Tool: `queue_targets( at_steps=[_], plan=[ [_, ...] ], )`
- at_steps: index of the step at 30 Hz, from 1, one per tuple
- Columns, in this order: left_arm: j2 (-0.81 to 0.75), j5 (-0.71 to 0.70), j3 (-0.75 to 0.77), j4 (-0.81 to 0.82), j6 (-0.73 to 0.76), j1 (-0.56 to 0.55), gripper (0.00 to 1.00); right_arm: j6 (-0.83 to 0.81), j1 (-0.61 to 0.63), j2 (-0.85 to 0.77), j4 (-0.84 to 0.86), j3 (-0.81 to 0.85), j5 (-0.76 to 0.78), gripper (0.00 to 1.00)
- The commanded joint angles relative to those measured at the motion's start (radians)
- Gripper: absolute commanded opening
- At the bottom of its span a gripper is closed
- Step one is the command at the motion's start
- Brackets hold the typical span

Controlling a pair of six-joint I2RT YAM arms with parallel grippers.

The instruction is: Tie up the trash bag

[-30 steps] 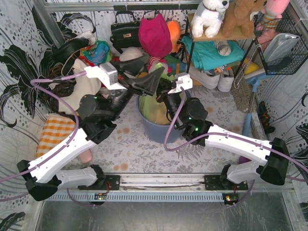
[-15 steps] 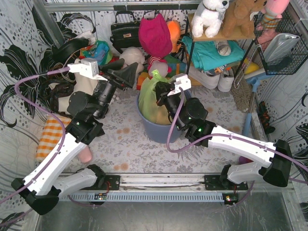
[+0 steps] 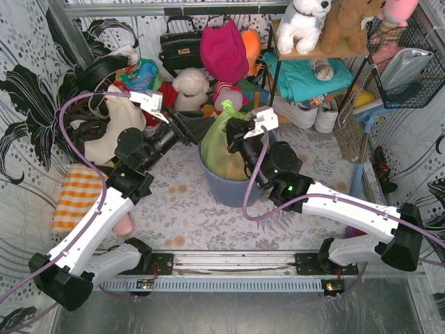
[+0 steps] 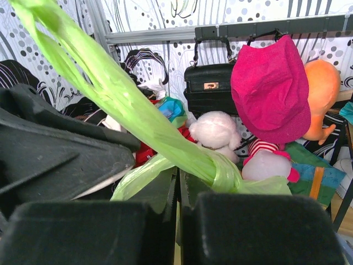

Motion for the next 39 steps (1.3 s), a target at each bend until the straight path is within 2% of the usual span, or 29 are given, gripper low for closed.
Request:
queue_targets(
  at_steps=[1,7,9,13,14,16,22,30,33,36,39],
  plan=[
    [0.003,0.082,-0.038,0.083,-0.069,0.022,0.63,0.021,0.005,-0.02,0.012,0.002,0.018,0.0],
    [0.02,0.111,-0.059,0.099,-0.092,0.033,0.55,0.027,0.005,-0.023,0.013,-0.003,0.021,0.0],
    [0.029,0.131,-0.063,0.107,-0.098,0.034,0.43,0.03,0.005,-0.025,0.013,-0.006,0.024,0.0],
    [0.027,0.151,-0.064,0.11,-0.094,0.034,0.11,0.03,0.005,-0.026,0.016,-0.016,0.034,0.0],
    [0.02,0.148,-0.068,0.106,-0.09,0.034,0.06,0.03,0.004,-0.025,0.019,-0.02,0.035,0.0],
    [-0.002,0.131,-0.077,0.093,-0.084,0.033,0.0,0.032,0.005,-0.024,0.022,-0.027,0.044,0.0],
    [-0.067,0.136,-0.088,0.043,-0.064,0.034,0.0,0.04,0.003,-0.009,0.02,-0.036,0.091,0.0],
    [-0.103,0.229,-0.098,0.016,-0.076,0.033,0.0,0.083,-0.029,0.041,0.052,-0.015,0.106,0.0],
    [-0.116,0.201,-0.109,-0.01,-0.078,0.034,0.0,0.091,-0.041,0.054,0.068,-0.006,0.093,0.0],
    [-0.113,0.094,-0.08,-0.09,-0.068,0.035,0.14,0.093,-0.042,0.053,0.07,-0.009,0.082,0.0],
    [-0.096,-0.012,-0.049,-0.127,-0.074,0.034,0.37,0.107,-0.042,0.041,0.061,-0.022,0.067,0.0]
  ],
)
